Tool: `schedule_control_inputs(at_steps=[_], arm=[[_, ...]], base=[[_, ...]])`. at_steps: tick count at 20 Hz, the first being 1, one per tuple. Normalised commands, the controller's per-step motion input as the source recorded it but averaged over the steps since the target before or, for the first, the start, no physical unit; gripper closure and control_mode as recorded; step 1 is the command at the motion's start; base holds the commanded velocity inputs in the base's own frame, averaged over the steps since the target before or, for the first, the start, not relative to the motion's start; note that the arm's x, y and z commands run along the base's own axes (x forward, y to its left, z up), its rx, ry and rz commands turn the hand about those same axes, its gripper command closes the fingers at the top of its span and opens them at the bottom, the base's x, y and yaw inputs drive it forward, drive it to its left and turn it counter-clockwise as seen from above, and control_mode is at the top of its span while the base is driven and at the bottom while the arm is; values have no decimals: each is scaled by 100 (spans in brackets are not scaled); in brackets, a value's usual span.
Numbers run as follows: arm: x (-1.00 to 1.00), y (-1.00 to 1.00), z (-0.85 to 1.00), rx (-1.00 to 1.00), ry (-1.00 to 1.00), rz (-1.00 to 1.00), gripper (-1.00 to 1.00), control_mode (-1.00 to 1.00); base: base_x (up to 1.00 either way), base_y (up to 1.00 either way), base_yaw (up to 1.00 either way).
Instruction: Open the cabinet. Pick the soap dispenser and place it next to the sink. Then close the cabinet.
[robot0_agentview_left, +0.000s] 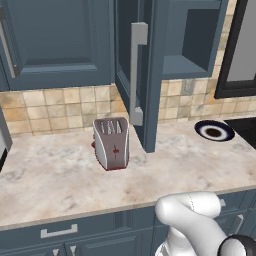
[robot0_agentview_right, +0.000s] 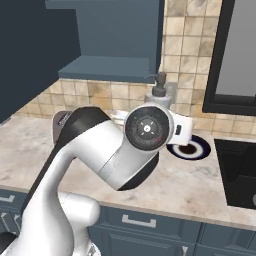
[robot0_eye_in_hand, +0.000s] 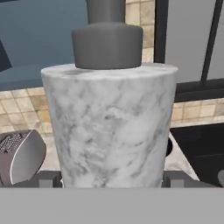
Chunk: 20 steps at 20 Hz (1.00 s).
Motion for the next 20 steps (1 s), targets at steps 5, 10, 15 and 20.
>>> schedule_control_inputs(at_steps=[5,10,15,20], arm=[[0,-58,-76,-5,10,-13,100,-100],[0,-49,-76,-4,12,-16,100,-100],[0,-44,-66,-3,11,-16,100,-100],[0,-16,-40,0,6,-12,100,-100]], base=[[0,0,0],[0,0,0],[0,0,0],[0,0,0]])
